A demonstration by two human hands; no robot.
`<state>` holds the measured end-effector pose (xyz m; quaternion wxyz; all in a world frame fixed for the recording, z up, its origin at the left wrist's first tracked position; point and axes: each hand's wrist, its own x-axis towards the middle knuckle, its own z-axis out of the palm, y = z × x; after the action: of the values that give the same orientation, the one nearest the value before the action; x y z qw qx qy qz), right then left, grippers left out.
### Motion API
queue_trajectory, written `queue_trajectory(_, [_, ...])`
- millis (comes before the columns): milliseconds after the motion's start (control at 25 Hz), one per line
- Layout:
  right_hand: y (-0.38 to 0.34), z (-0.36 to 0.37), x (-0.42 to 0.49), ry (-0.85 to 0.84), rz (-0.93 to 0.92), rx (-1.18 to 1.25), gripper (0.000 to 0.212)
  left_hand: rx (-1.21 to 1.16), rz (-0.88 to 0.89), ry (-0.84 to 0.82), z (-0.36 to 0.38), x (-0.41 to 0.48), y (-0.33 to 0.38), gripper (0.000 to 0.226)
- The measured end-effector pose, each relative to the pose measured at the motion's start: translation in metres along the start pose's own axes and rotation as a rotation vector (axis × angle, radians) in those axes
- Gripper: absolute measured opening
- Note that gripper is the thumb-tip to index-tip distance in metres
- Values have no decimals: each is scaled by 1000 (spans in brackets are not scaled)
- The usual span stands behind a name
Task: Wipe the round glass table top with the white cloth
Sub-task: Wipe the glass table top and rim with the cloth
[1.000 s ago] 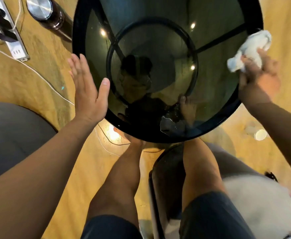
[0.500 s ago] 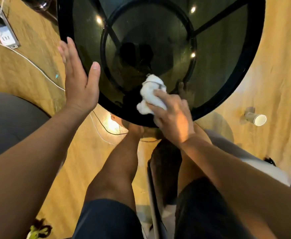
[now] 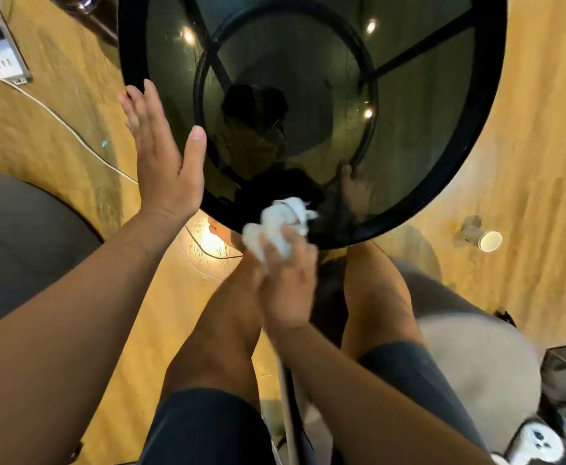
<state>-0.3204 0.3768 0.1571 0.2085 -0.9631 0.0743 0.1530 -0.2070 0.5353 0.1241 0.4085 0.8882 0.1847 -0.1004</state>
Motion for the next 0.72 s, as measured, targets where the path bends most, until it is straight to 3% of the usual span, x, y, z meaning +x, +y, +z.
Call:
queue_trajectory(80, [1,10,9,-121,-187,30,34,10,13,0,1,1,-3,70])
queue_trajectory(160, [46,-13,27,-284,-308,-70,35,21,24,1,2,0,-6,70])
queue_trajectory(200, [80,-34,38,-329,-258,-85,36,17,23,4,2,0,-7,70])
queue_trajectory(280, [152,-87,71,-165,-117,-115,34,-3,8,4,1,-1,-7,70])
queue_trajectory(320, [175,-111,90,-80,-55,-249,31,-11,0,2,1,-1,-5,70])
queue_trajectory(400, [190,-130,118,-45,96,-332,31,-25,-27,-12,-1,-2,-1,70])
queue_trajectory(520, [142,-98,107,-20,359,-217,42,-91,-95,-28,-7,-4,5,69])
queue_trajectory(600, [98,-71,64,-60,441,-142,36,-120,-142,-39,-11,-6,10,67])
queue_trajectory(720, [15,-33,13,-441,156,-47,31,-185,-242,-36,-15,-5,19,60])
